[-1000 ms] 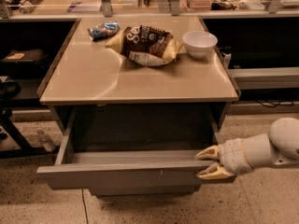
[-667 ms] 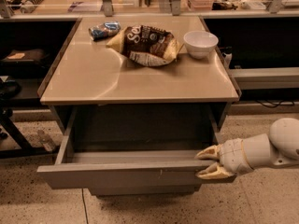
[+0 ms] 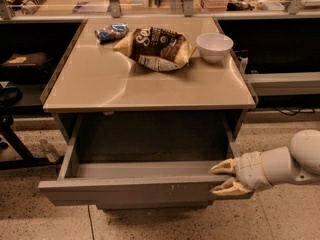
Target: Open top drawer
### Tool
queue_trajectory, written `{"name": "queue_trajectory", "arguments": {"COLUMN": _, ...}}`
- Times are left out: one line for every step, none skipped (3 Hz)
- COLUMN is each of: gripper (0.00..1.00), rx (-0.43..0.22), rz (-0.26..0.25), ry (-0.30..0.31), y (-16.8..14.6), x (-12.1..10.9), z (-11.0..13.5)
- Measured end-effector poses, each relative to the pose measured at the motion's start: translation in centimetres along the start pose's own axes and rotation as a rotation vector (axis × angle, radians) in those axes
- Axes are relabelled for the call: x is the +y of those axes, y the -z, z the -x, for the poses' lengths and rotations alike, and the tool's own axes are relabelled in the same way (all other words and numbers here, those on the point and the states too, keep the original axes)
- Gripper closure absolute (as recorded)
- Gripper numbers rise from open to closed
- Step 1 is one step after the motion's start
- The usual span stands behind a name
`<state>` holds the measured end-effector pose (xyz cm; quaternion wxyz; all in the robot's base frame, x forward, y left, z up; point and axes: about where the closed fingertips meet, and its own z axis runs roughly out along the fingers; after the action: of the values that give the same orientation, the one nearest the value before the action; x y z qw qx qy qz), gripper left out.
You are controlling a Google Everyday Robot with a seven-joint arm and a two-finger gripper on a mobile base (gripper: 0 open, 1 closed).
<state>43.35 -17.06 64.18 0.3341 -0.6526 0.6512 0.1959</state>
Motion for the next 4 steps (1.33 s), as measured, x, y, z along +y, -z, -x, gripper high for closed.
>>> {"name": "queue_trajectory", "arguments": {"gripper": 1.00, "rx": -0.005, "rz": -0.003, "ry": -0.009, "y": 0.3, "x": 1.0, "z": -0.1}}
{"name": "queue_trajectory", "arguments": {"gripper": 0.81, "rx": -0.005, "rz": -0.003, "ry": -0.009, "y": 0.2, "x": 1.2, "z": 0.0}}
{"name": "queue_trajectory", "arguments": {"gripper": 0.58, "rx": -0.005, "rz": -0.003, "ry": -0.009, "y": 0.2, "x": 1.2, "z": 0.0}}
{"name": "queue_trajectory", "arguments": {"gripper": 0.35, "rx": -0.003, "rz": 0.028, "ry": -0.027, "y": 0.3, "x": 2.6, "z": -0.2}}
